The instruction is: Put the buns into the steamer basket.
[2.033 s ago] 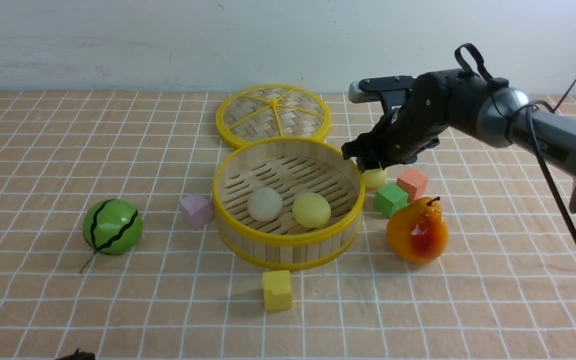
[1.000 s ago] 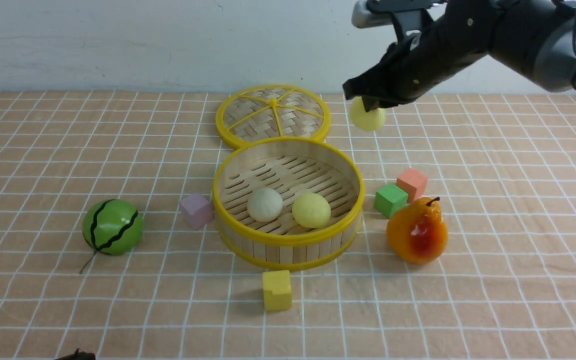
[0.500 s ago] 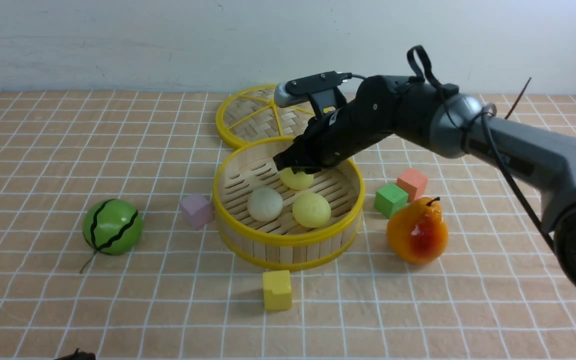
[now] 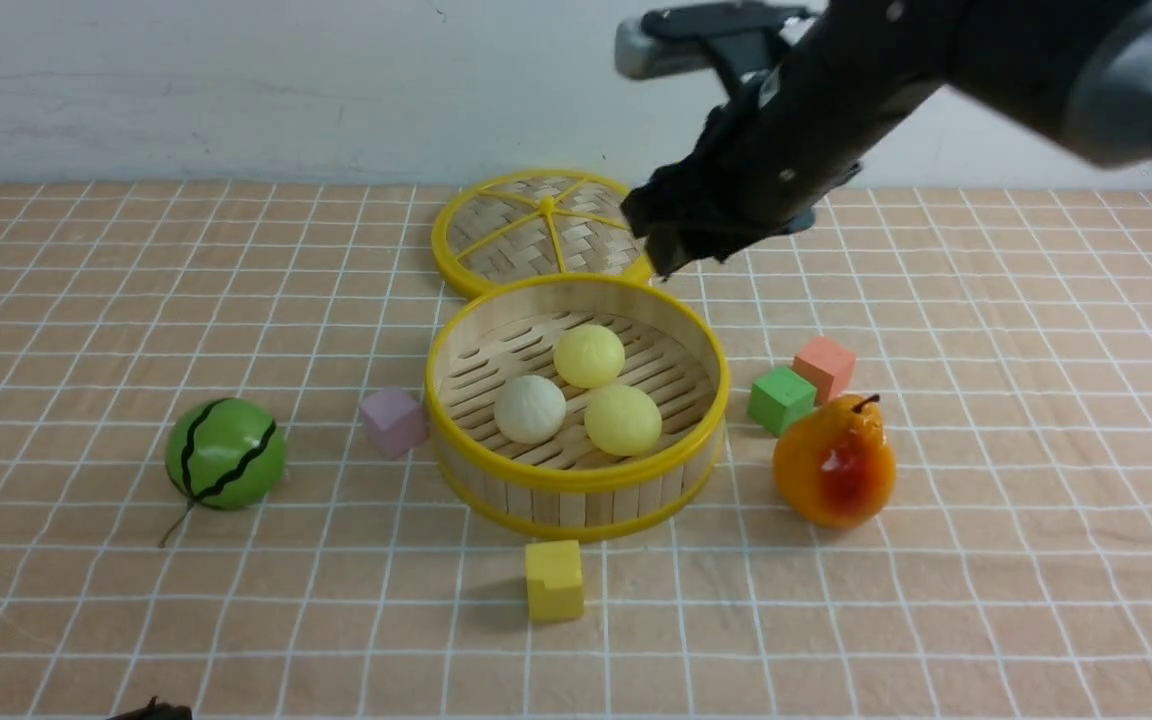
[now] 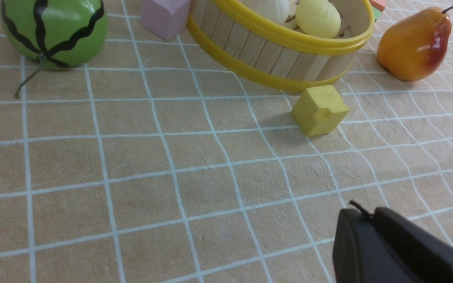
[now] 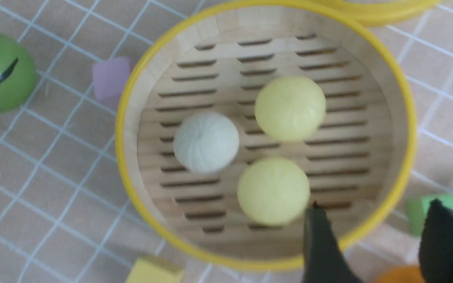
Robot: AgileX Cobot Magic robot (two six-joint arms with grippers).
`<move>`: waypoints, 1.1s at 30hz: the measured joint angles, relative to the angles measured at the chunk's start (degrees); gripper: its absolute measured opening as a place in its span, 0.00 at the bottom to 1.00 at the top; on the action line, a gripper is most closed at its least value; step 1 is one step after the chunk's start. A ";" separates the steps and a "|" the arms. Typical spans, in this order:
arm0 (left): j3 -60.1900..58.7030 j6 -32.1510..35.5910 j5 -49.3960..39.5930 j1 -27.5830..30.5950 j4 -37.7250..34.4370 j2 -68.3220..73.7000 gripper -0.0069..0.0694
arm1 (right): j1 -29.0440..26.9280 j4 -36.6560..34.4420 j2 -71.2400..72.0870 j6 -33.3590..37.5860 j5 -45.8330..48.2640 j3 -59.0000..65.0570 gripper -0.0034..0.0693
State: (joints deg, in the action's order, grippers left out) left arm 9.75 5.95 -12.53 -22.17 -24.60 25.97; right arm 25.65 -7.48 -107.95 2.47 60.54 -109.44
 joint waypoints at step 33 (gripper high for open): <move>0.00 0.00 0.00 0.00 0.00 0.00 0.18 | -2.00 -0.06 51.76 -1.38 10.84 44.34 0.04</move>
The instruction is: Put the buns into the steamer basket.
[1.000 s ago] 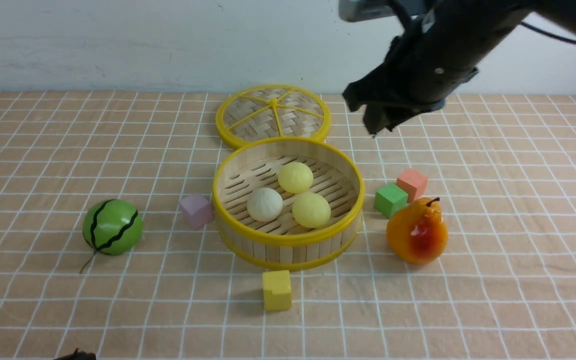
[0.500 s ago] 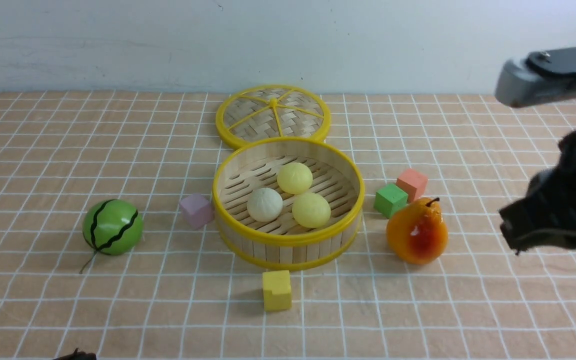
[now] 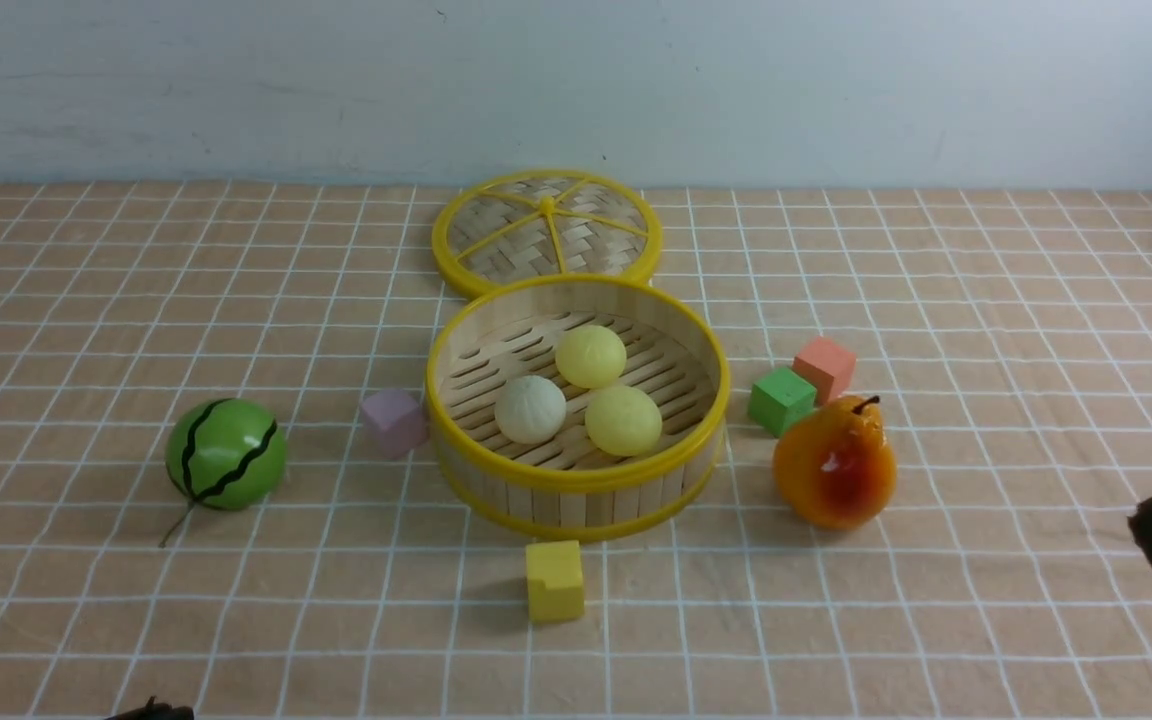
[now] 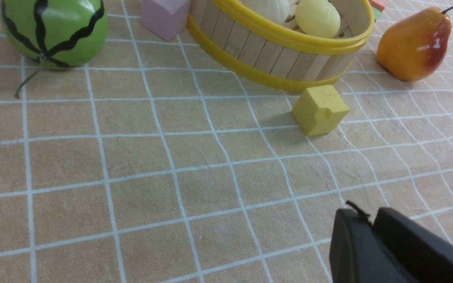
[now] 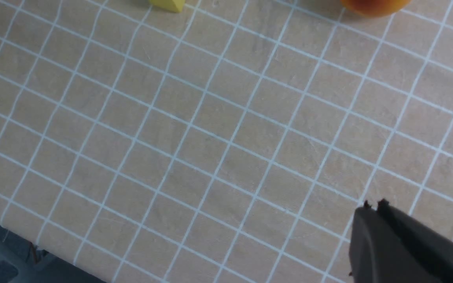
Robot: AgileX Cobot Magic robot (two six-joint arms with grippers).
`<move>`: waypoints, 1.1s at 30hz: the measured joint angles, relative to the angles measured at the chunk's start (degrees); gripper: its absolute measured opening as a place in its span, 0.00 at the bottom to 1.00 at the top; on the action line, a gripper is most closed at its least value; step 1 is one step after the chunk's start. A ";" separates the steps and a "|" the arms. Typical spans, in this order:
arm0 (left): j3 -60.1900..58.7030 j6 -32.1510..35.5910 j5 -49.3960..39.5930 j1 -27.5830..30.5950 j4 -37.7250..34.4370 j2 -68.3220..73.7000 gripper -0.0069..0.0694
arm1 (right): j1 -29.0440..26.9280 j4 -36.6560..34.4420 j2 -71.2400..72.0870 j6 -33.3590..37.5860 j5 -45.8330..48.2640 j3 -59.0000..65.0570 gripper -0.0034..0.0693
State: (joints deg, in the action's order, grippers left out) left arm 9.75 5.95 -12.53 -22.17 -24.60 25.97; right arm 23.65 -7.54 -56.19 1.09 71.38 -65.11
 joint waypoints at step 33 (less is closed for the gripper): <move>-0.07 0.00 -0.38 0.00 0.00 0.00 0.21 | -20.79 -1.91 56.76 3.25 -49.07 66.25 0.05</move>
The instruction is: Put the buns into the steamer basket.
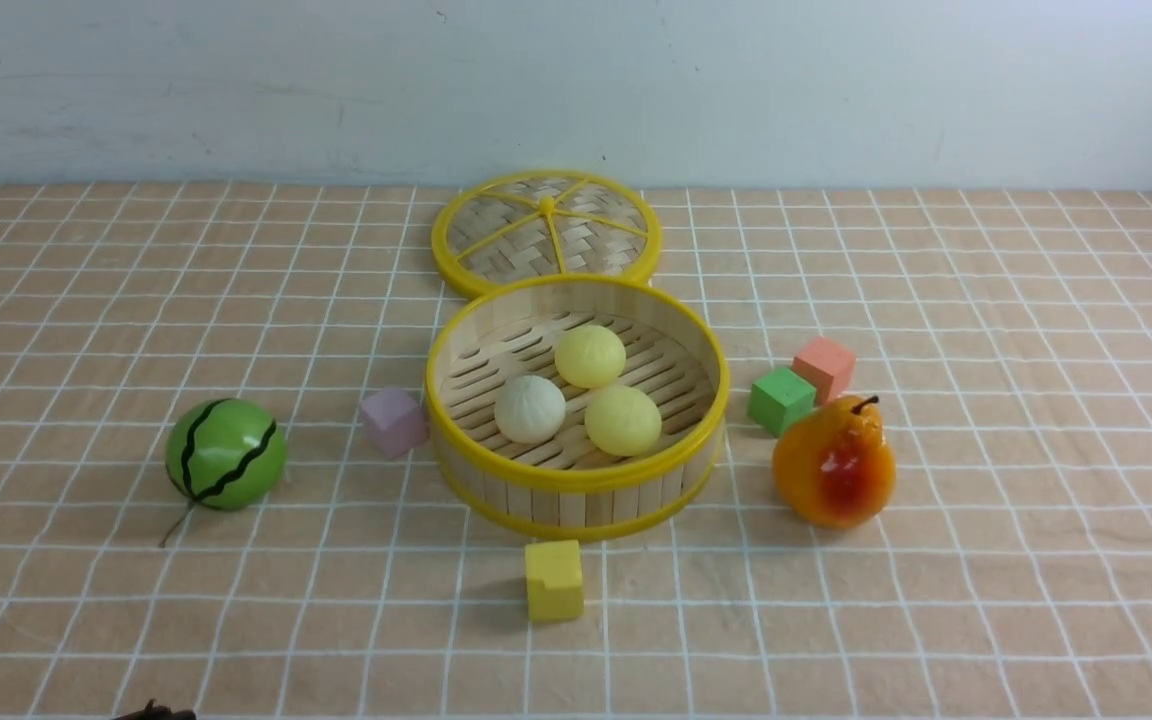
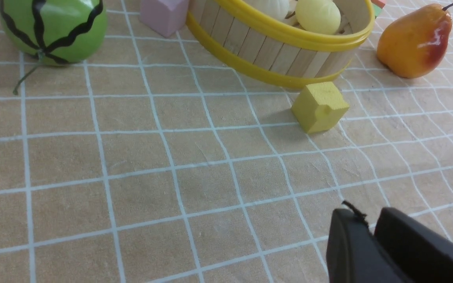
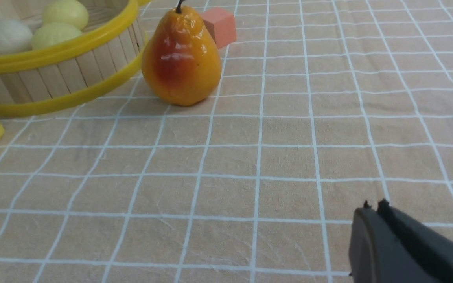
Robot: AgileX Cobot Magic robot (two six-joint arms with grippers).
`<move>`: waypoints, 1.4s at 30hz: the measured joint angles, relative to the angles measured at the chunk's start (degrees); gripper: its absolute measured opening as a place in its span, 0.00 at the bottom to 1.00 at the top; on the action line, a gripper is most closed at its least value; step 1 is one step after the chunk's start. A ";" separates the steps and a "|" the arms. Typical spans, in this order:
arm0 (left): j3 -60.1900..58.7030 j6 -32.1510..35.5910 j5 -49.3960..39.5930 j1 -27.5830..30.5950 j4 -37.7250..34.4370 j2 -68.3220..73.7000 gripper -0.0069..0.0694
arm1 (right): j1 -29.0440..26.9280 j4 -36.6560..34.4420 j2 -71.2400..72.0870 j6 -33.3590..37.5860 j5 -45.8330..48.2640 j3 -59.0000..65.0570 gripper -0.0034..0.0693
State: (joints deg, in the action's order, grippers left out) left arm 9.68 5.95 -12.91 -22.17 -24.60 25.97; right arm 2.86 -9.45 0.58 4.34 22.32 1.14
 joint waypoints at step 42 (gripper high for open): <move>-9.29 -10.42 0.51 16.20 14.61 -25.59 0.07 | 0.00 -0.11 0.02 -0.10 0.06 -0.04 0.09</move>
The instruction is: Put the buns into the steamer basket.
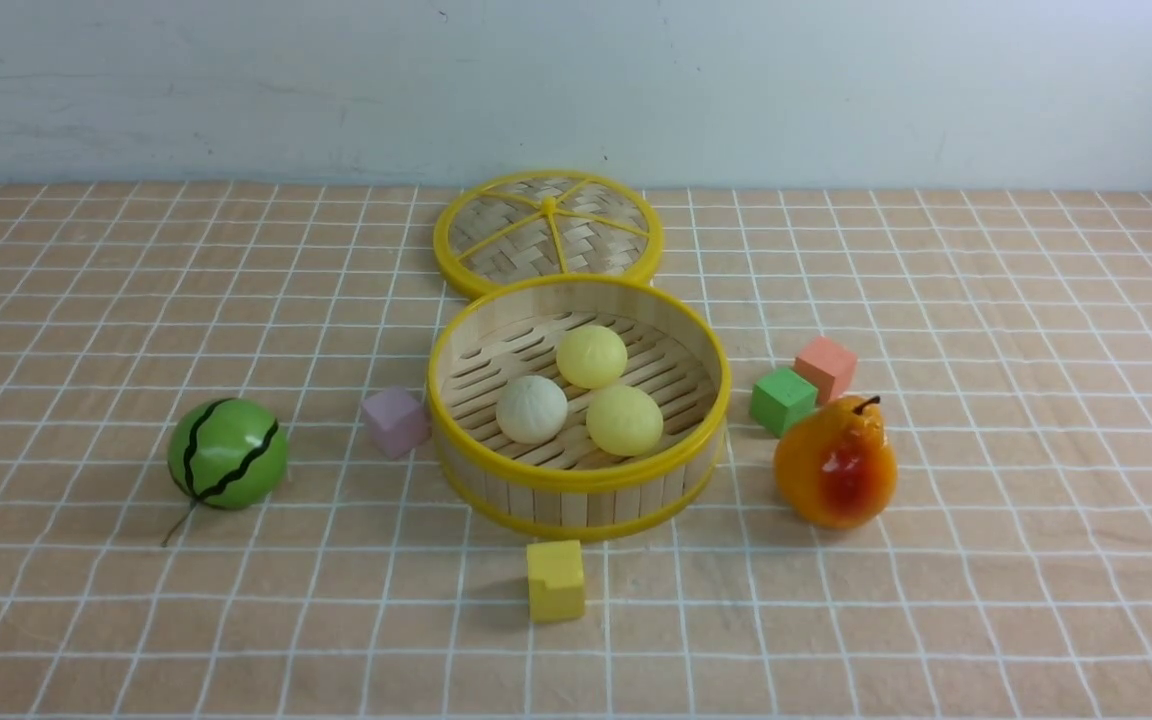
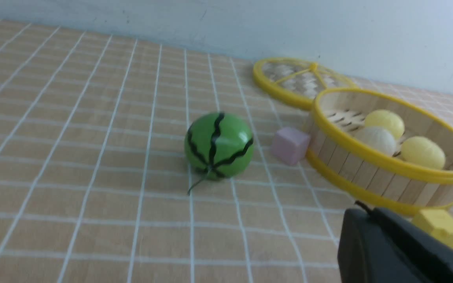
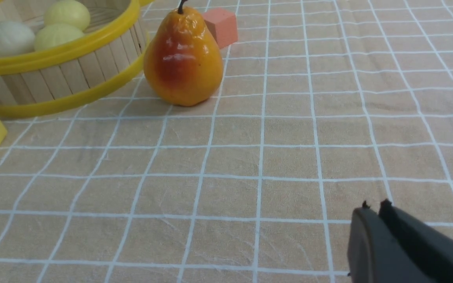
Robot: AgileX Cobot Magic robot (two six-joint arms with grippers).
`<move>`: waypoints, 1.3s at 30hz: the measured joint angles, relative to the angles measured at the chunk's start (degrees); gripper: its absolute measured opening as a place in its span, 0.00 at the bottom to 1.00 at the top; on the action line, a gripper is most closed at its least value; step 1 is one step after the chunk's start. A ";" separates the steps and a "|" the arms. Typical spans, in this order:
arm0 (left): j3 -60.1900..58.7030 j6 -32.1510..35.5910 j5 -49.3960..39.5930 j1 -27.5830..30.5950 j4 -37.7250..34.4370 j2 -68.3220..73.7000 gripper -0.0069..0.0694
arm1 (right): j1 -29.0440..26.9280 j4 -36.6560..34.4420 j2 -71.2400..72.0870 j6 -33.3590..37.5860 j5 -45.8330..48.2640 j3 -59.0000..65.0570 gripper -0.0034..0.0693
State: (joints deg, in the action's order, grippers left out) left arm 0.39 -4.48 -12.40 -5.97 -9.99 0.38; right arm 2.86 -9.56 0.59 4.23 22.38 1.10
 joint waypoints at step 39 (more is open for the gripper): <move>-2.15 -4.41 -9.17 0.19 2.08 -0.95 0.07 | 0.00 0.01 0.06 0.00 0.06 0.00 0.17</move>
State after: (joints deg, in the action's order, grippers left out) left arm -1.76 -8.88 -21.56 -5.78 -7.91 -0.57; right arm 2.86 -9.56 0.65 4.23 22.44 1.10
